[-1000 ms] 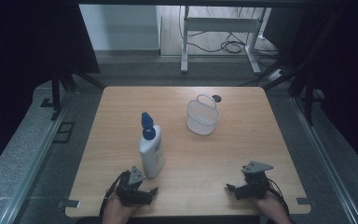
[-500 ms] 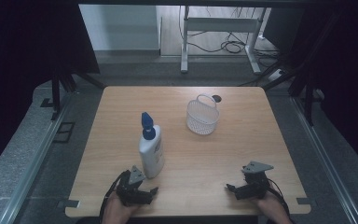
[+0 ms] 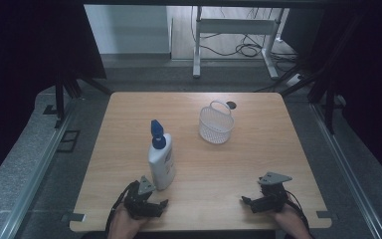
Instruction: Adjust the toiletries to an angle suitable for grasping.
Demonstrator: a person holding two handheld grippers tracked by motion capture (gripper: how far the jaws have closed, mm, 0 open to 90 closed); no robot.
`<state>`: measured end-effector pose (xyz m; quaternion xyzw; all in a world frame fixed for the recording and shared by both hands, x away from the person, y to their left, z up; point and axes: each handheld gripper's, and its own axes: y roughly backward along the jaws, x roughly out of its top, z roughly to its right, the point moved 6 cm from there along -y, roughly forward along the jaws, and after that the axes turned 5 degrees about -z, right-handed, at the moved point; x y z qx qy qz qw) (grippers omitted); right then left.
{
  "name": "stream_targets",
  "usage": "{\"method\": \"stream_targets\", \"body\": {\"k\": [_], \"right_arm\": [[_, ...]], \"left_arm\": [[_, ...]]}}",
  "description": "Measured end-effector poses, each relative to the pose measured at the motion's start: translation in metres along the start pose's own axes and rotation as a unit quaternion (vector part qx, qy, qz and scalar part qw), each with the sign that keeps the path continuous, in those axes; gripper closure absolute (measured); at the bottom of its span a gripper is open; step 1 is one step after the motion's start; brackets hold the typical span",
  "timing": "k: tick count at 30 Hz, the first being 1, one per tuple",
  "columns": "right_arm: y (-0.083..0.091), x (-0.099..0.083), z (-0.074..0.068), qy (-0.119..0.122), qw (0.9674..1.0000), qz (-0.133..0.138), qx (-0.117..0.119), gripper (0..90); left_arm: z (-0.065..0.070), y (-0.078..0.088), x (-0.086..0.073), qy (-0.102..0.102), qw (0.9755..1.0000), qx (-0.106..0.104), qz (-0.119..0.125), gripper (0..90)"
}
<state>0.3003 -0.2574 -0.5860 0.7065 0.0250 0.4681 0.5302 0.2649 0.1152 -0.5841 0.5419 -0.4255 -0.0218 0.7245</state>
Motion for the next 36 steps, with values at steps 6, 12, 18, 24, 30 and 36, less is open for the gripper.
{"method": "stream_targets", "body": {"k": [6,12,18,24,30,36], "right_arm": [[0.0,0.0,0.0,0.0,1.0,0.0,0.0,0.0],[0.0,0.0,0.0,0.0,1.0,0.0,0.0,0.0],[0.0,0.0,0.0,0.0,1.0,0.0,0.0,0.0],[0.0,0.0,0.0,0.0,1.0,0.0,0.0,0.0],[0.0,0.0,0.0,0.0,1.0,0.0,0.0,0.0],[-0.001,0.001,0.0,0.001,1.0,0.0,0.0,0.0]], "left_arm": [[-0.003,0.005,0.0,0.015,0.9998,-0.006,-0.008,12.8],[-0.009,0.015,-0.002,0.014,0.9998,-0.011,-0.006,12.7],[-0.018,0.025,-0.005,0.0,0.9999,-0.002,-0.013,19.8],[-0.024,0.027,-0.006,0.001,0.9998,-0.004,-0.017,31.2],[-0.034,0.029,-0.001,0.019,0.9998,0.003,0.004,41.7],[-0.047,0.029,0.003,0.032,0.9992,0.004,0.023,51.8]]}}
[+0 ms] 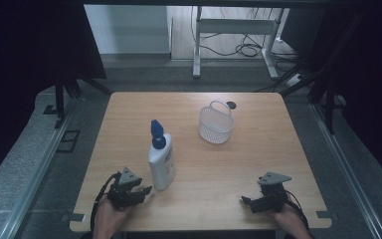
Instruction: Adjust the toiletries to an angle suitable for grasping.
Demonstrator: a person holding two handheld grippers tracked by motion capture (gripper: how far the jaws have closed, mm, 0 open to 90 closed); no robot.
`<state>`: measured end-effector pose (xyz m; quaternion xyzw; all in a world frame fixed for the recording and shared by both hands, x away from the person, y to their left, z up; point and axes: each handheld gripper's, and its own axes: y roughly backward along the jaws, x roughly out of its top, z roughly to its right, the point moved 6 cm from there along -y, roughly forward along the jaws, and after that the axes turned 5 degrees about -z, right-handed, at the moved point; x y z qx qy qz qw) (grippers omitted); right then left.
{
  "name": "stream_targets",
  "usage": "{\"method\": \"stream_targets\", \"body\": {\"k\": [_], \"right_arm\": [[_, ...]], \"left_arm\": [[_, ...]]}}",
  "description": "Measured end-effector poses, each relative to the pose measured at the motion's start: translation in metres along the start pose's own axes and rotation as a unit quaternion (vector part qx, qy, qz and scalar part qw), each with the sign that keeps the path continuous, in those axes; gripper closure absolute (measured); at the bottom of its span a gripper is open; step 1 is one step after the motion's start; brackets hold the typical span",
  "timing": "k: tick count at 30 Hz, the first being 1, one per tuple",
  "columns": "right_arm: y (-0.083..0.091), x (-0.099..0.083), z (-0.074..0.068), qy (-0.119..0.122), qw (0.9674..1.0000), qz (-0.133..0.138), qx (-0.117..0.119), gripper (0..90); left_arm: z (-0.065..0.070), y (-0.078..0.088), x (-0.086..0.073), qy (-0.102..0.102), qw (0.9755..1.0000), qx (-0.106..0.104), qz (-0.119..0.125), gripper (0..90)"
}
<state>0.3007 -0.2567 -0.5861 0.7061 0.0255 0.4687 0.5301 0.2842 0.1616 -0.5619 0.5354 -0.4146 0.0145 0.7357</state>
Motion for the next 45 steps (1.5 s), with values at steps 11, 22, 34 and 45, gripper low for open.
{"method": "stream_targets", "body": {"k": [11,22,34,45], "right_arm": [[-0.001,0.001,0.0,0.001,1.0,0.0,0.0,0.0],[-0.001,0.002,-0.001,0.0,1.0,0.0,0.001,0.0],[-0.001,0.002,-0.001,0.001,1.0,0.0,0.0,0.0],[-0.001,0.002,-0.001,0.001,1.0,0.0,0.0,0.0]], "left_arm": [[-0.009,-0.01,0.009,0.008,0.9998,-0.002,0.016,74.3],[-0.012,-0.025,0.023,0.005,0.9998,0.009,0.016,89.1],[-0.014,-0.031,0.033,0.009,0.9994,0.007,0.031,89.2],[-0.009,-0.031,0.037,0.005,0.9992,0.0,0.04,89.2]]}}
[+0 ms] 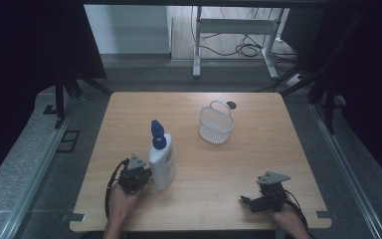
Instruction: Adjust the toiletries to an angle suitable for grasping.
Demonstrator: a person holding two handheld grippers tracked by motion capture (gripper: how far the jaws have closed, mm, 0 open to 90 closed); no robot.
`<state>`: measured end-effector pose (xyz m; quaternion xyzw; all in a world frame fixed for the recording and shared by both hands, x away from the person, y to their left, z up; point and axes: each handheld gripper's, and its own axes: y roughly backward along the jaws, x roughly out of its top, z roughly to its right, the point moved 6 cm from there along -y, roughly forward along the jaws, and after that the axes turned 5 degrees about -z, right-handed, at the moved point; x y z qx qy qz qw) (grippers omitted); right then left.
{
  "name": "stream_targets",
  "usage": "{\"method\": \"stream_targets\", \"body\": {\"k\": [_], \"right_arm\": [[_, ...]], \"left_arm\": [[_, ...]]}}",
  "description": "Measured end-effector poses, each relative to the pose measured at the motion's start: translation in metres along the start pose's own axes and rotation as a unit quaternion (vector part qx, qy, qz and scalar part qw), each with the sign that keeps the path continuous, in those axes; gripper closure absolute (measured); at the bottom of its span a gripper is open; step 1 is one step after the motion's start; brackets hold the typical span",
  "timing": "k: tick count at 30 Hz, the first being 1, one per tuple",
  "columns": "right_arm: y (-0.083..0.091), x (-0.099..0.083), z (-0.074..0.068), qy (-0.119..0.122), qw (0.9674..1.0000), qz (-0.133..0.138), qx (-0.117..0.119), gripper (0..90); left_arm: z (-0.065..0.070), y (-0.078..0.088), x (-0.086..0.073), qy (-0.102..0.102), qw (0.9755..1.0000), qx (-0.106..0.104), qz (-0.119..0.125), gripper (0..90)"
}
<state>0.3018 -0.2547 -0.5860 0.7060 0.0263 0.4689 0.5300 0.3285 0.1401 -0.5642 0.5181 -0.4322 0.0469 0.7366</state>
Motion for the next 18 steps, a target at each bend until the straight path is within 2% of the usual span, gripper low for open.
{"method": "stream_targets", "body": {"k": [18], "right_arm": [[0.0,0.0,0.0,0.0,1.0,0.0,0.0,0.0]], "left_arm": [[0.024,-0.009,0.006,-0.032,0.9993,-0.017,-0.005,89.2]]}}
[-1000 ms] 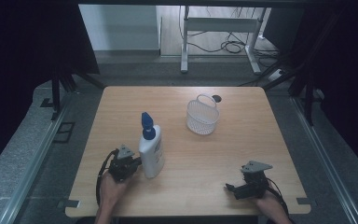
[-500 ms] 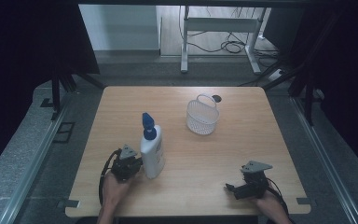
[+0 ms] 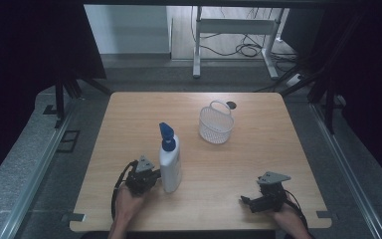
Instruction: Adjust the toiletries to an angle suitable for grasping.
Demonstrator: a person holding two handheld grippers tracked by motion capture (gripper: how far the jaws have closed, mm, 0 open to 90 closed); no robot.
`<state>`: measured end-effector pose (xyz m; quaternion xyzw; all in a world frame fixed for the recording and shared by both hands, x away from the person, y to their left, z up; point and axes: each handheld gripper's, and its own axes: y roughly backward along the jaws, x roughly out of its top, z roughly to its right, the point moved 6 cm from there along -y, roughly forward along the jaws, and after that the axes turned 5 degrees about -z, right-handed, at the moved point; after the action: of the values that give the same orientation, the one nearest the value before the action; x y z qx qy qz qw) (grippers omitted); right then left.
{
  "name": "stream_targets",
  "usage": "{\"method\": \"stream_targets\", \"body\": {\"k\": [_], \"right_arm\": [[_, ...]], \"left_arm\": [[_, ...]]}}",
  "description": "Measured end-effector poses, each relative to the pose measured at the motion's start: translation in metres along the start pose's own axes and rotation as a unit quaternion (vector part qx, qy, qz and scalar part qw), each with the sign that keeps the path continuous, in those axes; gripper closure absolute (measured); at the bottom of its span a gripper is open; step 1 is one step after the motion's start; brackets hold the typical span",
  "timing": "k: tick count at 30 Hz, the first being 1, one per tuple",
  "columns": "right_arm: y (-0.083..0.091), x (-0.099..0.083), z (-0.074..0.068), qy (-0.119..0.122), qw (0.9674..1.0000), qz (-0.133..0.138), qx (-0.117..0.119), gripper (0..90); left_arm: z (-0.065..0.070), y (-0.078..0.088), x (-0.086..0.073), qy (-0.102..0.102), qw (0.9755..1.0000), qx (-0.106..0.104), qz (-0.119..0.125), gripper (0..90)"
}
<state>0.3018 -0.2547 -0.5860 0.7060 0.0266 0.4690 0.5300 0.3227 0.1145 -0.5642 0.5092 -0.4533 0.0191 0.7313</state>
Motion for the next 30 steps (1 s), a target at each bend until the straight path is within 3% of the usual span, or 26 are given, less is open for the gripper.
{"method": "stream_targets", "body": {"k": [30], "right_arm": [[0.0,0.0,0.0,-0.001,1.0,0.0,0.0,0.0]], "left_arm": [[0.037,-0.016,0.01,-0.038,0.9988,-0.03,-0.004,89.2]]}}
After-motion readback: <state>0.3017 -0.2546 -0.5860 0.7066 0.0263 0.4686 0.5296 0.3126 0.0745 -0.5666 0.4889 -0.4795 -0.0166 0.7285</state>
